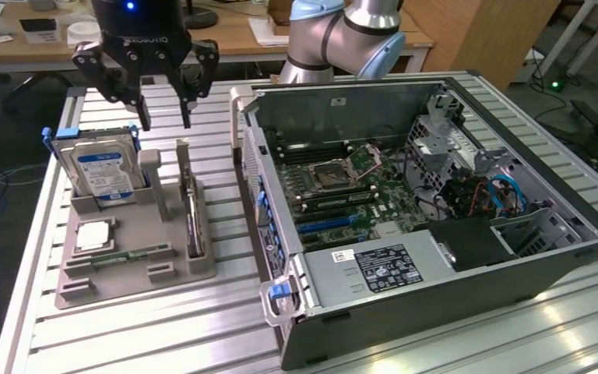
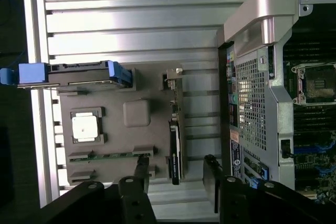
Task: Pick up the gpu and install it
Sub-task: 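Pick up the gpu and move the gpu toward the slot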
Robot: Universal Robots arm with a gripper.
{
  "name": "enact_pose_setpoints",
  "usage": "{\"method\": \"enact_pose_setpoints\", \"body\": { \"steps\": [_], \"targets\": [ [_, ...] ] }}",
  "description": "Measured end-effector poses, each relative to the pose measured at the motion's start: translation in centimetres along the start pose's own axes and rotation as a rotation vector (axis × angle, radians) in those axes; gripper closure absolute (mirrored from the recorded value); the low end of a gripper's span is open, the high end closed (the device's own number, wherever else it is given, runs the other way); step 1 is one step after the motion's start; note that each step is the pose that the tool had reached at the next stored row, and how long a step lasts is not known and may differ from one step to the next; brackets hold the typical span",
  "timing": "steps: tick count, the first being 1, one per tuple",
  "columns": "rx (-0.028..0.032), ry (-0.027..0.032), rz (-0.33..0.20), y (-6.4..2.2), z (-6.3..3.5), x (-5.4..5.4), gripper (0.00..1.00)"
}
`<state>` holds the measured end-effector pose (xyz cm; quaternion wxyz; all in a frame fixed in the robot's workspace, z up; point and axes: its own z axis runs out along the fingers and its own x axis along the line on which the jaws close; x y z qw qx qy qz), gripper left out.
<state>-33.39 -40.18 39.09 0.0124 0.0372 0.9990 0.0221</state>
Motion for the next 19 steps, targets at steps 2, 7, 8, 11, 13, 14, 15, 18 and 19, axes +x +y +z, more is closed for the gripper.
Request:
{"method": "enact_pose_setpoints", "body": {
  "steps": [2, 7, 8, 11, 13, 14, 15, 18, 19],
  "targets": [
    [-0.0002, 0.0006, -0.012, 0.0, 0.1, 0.0, 0.47],
    [-0.0013, 0.0043, -0.066, -0.39, 0.78, 0.0, 0.41],
    [-0.0014, 0.0044, -0.066, -0.65, 0.95, 0.0, 0.41],
    [-0.0014, 0.0042, -0.066, -1.04, 1.49, -0.1, 0.41],
    [-0.0015, 0.0041, -0.066, -1.21, 1.85, -0.1, 0.41],
    [-0.0013, 0.0044, -0.066, -1.39, 2.01, -0.2, 0.41],
    [-0.0013, 0.0044, -0.066, -1.58, 2.19, -0.2, 0.41],
    [-0.0013, 0.0044, -0.066, -1.71, 2.73, -0.4, 0.41],
    [-0.0012, 0.0044, -0.065, -1.71, 2.92, -0.6, 0.41]
  ]
}}
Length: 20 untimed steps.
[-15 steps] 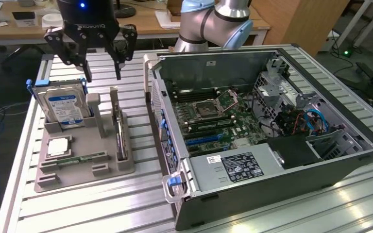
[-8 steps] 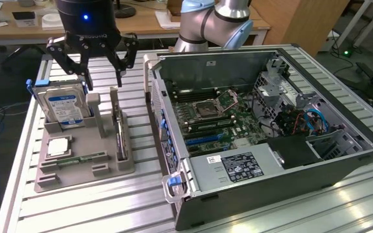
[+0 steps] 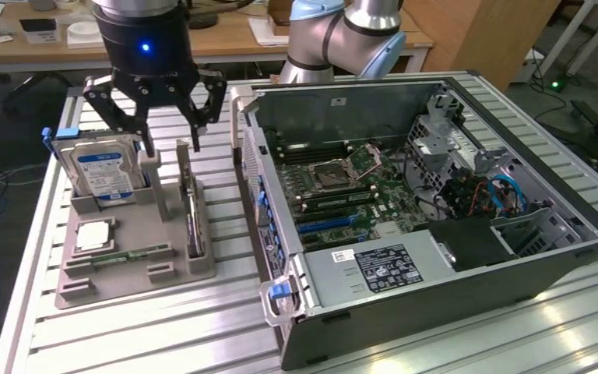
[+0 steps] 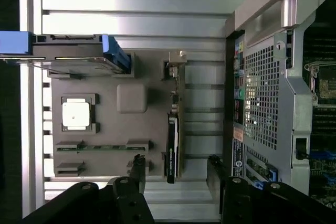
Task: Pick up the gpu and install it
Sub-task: 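Pick up the gpu and move the gpu toward the slot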
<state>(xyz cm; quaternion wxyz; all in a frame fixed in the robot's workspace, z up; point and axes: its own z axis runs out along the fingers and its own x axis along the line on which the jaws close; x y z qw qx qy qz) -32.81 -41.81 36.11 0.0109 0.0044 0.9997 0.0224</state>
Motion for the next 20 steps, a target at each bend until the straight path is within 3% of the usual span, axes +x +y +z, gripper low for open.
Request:
{"method": "enact_pose_setpoints", "body": {
  "steps": [5, 11, 16, 20],
  "targets": [
    [-0.0001, -0.0004, 0.004, -0.08, 0.93, -0.9, 0.41],
    [0.0003, -0.0025, 0.017, -0.32, 2.02, -1.1, 0.41],
    [0.0006, -0.0093, 0.023, -0.68, 2.85, -1.0, 0.41],
    [0.0007, -0.0094, 0.024, -0.79, 3.56, -1.0, 0.41]
  ]
}}
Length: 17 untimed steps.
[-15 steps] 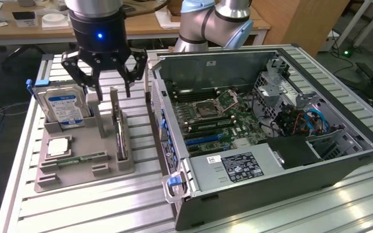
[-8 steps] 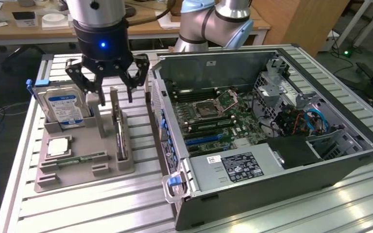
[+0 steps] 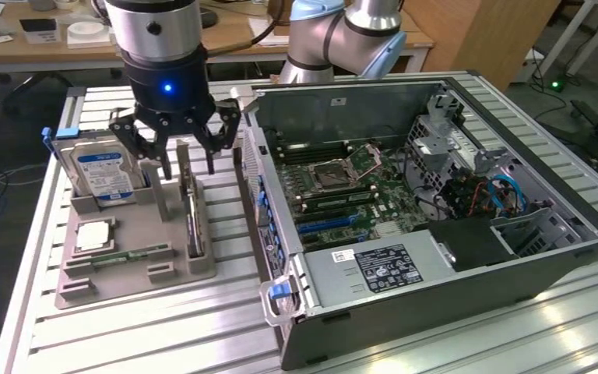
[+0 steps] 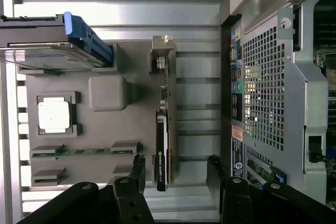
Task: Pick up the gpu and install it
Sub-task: 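Pick up the gpu and move the gpu toward the slot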
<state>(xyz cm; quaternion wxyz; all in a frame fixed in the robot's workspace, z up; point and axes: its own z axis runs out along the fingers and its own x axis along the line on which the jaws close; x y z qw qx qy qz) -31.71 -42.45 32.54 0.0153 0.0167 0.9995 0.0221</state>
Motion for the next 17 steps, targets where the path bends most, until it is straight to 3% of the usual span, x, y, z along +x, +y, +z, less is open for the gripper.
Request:
{"method": "enact_pose_setpoints", "body": {
  "steps": [8, 12, 14, 17],
  "targets": [
    [-0.0001, 0.0006, -0.001, -0.08, 1.45, 0.2, 0.41],
    [0.0, 0.004, -0.001, -0.11, 2.18, 0.3, 0.41],
    [0.0003, 0.006, -0.001, -0.12, 2.55, 0.3, 0.34],
    [0.0007, 0.0094, -0.001, -0.14, 2.94, 0.3, 0.34]
  ]
}}
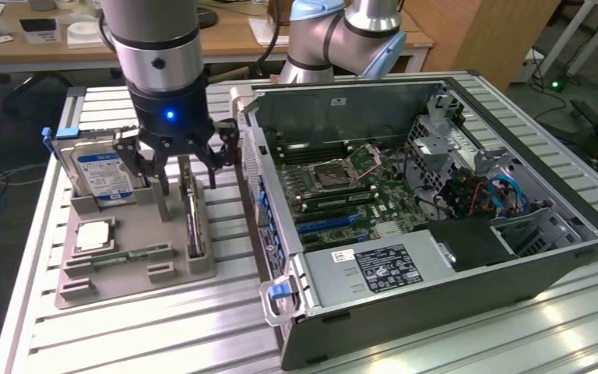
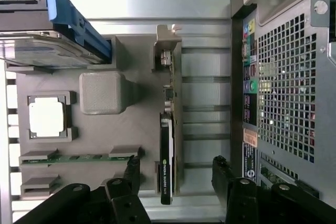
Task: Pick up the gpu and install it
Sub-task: 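Pick up the gpu and move the gpu toward the slot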
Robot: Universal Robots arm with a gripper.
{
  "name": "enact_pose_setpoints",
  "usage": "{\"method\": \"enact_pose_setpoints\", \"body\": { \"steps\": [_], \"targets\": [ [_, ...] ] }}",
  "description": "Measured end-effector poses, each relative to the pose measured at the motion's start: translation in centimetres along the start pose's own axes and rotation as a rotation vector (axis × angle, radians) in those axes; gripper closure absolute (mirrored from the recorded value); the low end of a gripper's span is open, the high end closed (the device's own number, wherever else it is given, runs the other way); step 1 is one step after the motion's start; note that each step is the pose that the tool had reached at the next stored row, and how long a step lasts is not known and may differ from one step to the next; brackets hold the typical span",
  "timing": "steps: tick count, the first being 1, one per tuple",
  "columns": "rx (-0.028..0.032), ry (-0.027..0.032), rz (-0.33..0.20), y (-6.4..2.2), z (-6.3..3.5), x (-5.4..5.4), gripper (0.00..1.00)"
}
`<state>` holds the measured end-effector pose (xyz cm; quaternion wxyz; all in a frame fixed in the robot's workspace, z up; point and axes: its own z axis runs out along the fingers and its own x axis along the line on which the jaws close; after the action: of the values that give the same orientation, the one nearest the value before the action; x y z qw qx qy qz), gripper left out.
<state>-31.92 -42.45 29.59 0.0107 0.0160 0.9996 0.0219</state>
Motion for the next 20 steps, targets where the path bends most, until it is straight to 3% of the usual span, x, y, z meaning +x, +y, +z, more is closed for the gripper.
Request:
{"method": "enact_pose_setpoints", "body": {
  "steps": [1, 3, 5, 7, 14, 17, 20],
  "targets": [
    [0.0012, 0.0018, 0.0, 0.0, 0.11, 0.0, 0.34],
    [0.0103, 0.0053, 0.0, 0.01, 0.29, 0.0, 0.34],
    [0.0216, 0.0055, 0.0, 0.11, 0.53, 0.0, 0.34],
    [0.0272, 0.0052, 0.0, 0.24, 0.88, 0.0, 0.34],
    [0.027, 0.0072, -0.045, 0.39, 2.0, 0.1, 0.34],
    [0.0269, 0.0071, -0.045, 0.98, 2.59, 0.1, 0.34],
    [0.027, 0.0072, -0.045, 2.14, 3.17, 0.2, 0.34]
  ]
}}
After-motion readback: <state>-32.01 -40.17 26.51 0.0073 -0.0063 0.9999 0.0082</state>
